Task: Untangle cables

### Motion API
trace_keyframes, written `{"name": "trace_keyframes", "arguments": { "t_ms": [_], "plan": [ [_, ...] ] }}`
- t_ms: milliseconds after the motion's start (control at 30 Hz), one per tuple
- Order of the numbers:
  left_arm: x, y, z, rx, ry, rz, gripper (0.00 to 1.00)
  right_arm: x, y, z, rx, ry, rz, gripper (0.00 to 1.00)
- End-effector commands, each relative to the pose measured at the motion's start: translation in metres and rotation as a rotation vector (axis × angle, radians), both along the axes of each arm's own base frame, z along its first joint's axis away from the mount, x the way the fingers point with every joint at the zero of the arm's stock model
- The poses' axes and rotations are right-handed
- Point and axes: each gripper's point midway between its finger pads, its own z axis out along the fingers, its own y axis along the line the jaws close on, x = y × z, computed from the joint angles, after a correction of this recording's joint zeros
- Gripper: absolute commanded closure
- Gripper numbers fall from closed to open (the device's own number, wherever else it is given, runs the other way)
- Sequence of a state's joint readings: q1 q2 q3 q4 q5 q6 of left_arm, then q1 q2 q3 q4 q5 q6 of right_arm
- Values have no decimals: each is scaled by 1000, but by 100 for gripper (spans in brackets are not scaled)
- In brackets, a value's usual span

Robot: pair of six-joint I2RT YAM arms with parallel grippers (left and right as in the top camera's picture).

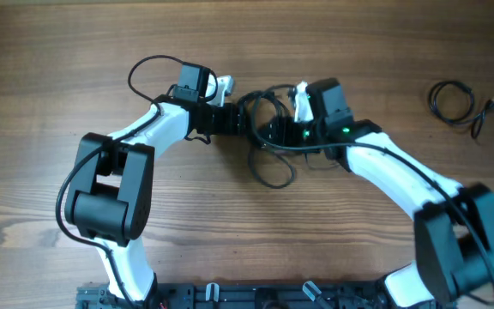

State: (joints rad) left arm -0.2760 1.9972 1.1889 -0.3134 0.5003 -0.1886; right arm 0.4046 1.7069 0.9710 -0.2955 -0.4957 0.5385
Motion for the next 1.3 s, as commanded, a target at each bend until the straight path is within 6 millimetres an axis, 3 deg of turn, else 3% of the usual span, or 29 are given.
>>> {"name": "trace_keyframes", "arguments": {
  "t_ms": [0,67,300,533,633,767,833,867,900,967,1067,1133,1267],
  "plan": [
    [4,22,-18,123,21,105,26,-25,-2,-33,-48,147,42,43],
    [4,21,-18,122,21,105,25,-33,-7,-45,-96,162,52,43],
    [4,21,-18,122,21,105,24,-28,6,-43,-99,102,75,42],
    [4,21,-18,122,21,105,24,-17,5,-55,-309,-22,-24,43],
    [4,21,-18,122,21,105,24,-17,7,-66,-334,-23,-22,54],
    [4,21,-18,122,21,105,24,-14,6,-68,-344,-34,-31,61],
    [4,21,-18,122,21,105,23,-13,5,-68,-350,-39,-36,80],
    [4,21,-18,122,21,105,23,-13,4,-68,-350,-40,-35,96],
    [4,21,-18,122,21,105,23,-13,5,-65,-342,-40,-28,96],
    [4,21,-18,122,21,105,23,-13,6,-43,-283,-23,-21,96],
    [4,21,-18,122,21,105,23,-11,9,24,-140,-105,21,96],
    [4,22,-18,123,21,105,23,-14,5,56,-112,-161,12,96],
    [10,56,-27,225,63,282,24,-34,6,112,-18,-267,66,96]
  ]
}}
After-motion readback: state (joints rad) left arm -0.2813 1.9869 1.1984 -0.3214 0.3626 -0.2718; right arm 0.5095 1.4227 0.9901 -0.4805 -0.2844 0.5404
